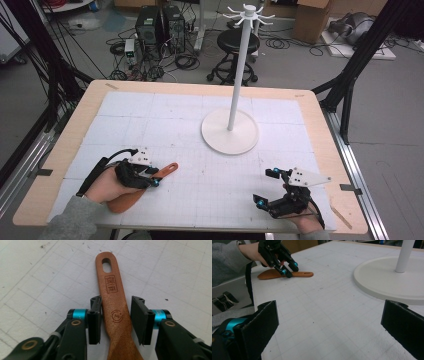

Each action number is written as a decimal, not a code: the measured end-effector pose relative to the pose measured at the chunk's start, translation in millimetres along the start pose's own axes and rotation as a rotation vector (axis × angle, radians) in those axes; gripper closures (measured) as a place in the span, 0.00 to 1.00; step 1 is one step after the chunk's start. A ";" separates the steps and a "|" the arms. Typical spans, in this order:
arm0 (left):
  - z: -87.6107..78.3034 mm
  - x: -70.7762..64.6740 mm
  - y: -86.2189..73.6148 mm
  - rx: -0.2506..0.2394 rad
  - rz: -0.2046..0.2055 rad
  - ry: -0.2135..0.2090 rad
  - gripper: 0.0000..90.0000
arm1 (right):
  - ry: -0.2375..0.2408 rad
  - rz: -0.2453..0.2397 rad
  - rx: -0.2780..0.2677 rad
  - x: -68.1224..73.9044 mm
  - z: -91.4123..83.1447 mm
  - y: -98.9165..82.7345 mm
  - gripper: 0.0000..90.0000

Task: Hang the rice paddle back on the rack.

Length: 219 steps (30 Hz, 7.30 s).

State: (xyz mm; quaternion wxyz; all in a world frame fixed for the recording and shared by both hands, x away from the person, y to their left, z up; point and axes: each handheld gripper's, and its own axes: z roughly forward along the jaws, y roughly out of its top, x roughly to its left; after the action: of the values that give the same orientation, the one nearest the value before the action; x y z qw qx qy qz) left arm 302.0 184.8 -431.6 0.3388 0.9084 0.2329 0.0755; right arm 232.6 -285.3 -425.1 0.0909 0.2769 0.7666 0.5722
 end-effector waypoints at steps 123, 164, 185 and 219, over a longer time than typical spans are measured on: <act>-103.2 1.4 78.6 -0.570 -0.041 -0.015 0.72 | 0.039 0.024 -0.084 -19.2 20.6 16.9 0.00; -121.5 25.5 179.9 -0.643 -0.007 -0.104 0.72 | 0.029 0.048 -0.129 -25.5 15.0 17.6 0.00; -118.9 24.7 225.4 -0.662 0.024 -0.156 0.72 | 0.032 0.053 -0.136 -27.0 12.7 17.4 0.00; -112.3 32.0 312.6 -0.650 0.027 -0.089 0.72 | 0.007 0.079 -0.170 -25.1 -7.1 7.9 0.00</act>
State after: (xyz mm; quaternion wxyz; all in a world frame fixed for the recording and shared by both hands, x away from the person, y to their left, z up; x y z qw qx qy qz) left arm 413.4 58.2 -143.6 0.6198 0.7582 0.1694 0.1109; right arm 252.7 -302.9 -419.9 0.0889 0.2961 0.7042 0.6391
